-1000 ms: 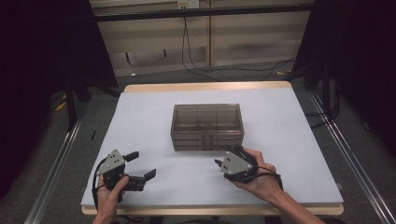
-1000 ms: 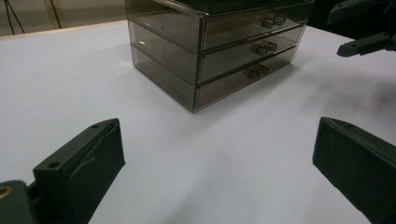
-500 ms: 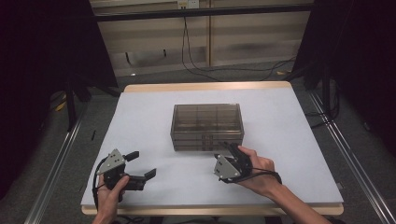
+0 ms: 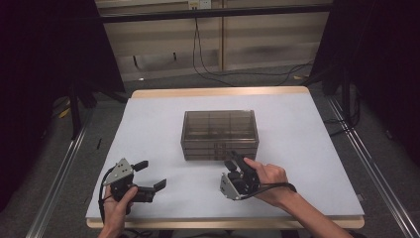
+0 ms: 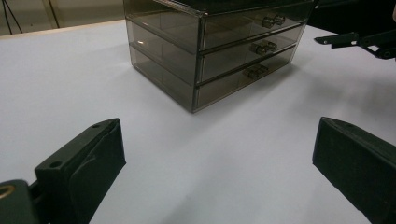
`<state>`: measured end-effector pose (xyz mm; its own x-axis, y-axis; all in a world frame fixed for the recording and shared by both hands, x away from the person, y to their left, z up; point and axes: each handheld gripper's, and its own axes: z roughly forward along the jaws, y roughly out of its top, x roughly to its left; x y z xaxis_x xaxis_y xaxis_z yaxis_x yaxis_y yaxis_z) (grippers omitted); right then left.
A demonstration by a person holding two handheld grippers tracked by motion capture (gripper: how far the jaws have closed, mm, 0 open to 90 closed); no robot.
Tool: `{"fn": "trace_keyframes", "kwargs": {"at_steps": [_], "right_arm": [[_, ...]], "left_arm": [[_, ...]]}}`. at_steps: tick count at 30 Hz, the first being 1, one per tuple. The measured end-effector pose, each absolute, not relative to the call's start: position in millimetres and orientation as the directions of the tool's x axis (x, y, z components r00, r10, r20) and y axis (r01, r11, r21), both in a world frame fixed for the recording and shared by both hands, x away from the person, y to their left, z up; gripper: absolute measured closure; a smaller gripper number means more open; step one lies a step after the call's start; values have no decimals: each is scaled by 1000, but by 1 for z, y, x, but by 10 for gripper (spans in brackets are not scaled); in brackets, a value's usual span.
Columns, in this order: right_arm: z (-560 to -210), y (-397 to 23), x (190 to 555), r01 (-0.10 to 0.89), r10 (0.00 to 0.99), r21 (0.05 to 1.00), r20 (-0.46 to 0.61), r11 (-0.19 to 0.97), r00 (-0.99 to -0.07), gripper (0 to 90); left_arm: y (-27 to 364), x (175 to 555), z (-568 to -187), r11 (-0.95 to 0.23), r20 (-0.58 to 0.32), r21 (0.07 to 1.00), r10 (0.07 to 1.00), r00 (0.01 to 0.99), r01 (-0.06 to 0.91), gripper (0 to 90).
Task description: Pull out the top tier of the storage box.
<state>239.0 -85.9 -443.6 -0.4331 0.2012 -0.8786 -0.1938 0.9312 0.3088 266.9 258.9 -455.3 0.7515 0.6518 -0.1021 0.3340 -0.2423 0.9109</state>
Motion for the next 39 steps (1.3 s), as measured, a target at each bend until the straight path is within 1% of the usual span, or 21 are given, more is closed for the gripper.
{"fn": "trace_keyframes", "kwargs": {"at_steps": [9,12,16,17,22,29,32,39], "right_arm": [[-447,-84,245,-193,178,277,-894,941,-411,661],[-449,-82,247,-209,144,240,-909,948,-391,679],[-451,-78,248,-215,121,214,-918,953,-377,687],[-454,-74,248,-221,102,188,-930,957,-353,698],[-460,-69,248,-243,46,129,-945,961,-323,711],[-462,-70,255,-223,49,125,-946,967,-321,742],[-463,-69,258,-228,33,105,-953,968,-301,747],[-467,-66,260,-206,36,96,-960,974,-278,754]], "left_arm": [[259,267,-456,-243,-104,910,650,753,336,23],[258,267,-456,-239,-110,911,644,757,336,23],[258,267,-456,-240,-109,911,644,757,335,23],[258,267,-456,-240,-109,911,643,758,335,23],[259,267,-456,-246,-101,910,650,753,334,23],[258,267,-456,-243,-108,909,649,753,339,23],[258,267,-456,-241,-109,909,649,753,339,23],[258,267,-456,-241,-108,910,648,754,338,23]]}}
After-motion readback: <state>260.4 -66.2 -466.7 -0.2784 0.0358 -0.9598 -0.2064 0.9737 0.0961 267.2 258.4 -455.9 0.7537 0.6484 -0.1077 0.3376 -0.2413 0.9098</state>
